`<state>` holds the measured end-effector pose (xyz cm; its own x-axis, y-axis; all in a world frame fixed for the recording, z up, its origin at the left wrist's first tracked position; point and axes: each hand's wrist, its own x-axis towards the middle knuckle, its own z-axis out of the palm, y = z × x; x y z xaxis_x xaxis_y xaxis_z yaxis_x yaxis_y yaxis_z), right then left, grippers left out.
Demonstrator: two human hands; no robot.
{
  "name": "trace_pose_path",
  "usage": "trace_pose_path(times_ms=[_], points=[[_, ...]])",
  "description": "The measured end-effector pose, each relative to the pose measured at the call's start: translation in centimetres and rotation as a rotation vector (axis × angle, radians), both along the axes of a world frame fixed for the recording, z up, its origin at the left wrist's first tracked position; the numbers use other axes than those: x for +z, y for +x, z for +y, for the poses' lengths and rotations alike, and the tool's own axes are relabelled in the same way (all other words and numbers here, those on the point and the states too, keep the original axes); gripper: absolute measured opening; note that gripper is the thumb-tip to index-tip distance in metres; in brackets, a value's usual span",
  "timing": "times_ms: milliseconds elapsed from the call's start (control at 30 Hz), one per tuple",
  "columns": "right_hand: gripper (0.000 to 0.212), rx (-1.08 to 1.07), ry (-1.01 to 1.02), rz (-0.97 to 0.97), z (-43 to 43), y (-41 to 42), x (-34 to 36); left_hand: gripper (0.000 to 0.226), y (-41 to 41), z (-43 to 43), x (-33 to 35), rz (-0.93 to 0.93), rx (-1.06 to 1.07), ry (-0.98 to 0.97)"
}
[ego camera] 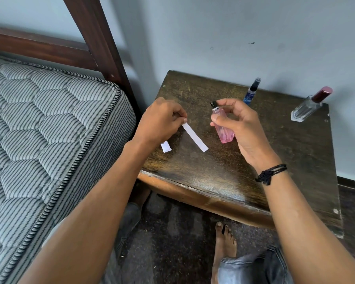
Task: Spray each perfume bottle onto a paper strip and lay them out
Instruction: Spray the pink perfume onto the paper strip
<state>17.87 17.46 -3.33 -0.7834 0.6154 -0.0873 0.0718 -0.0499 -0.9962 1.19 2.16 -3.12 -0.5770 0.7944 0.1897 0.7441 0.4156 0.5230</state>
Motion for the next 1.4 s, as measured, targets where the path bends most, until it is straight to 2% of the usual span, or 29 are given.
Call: trace_pose_path(times_ms=[200,267,467,867,1033,1100,1233,1400], points=[[0.033,0.040,-0.003,0.018,-0.1,-0.1,0.0,0.006,-0.5,0.0,0.3,0.118,0.071,0.140],[0.032,0.056,-0.042,0.051,-0.1,-0.1,0.0,0.013,-0.6,-0.1,0.4,0.144,0.138,0.178],[0.032,0.122,-0.188,0.163,-0.2,-0.2,-0.1,0.035,-1.0,-0.5,0.4,0.053,0.204,0.051],[0.036,0.224,-0.271,0.183,0.5,0.5,0.4,0.010,-0.9,-0.1,0.4,-0.100,0.281,0.137],[0.037,0.208,-0.317,0.173,1.1,0.8,0.2,0.015,0.5,0.7,1.8,-0.464,0.141,0.473],[0.038,0.193,-0.334,0.173,1.2,0.9,0.3,0.017,1.4,1.0,2.4,-0.552,0.068,0.587],[0.040,0.178,-0.341,0.166,1.2,1.0,0.4,0.017,3.1,2.0,2.9,-0.598,-0.062,0.694],[0.040,0.166,-0.322,0.154,1.2,1.0,0.4,0.018,4.3,3.0,2.4,-0.544,-0.180,0.689]])
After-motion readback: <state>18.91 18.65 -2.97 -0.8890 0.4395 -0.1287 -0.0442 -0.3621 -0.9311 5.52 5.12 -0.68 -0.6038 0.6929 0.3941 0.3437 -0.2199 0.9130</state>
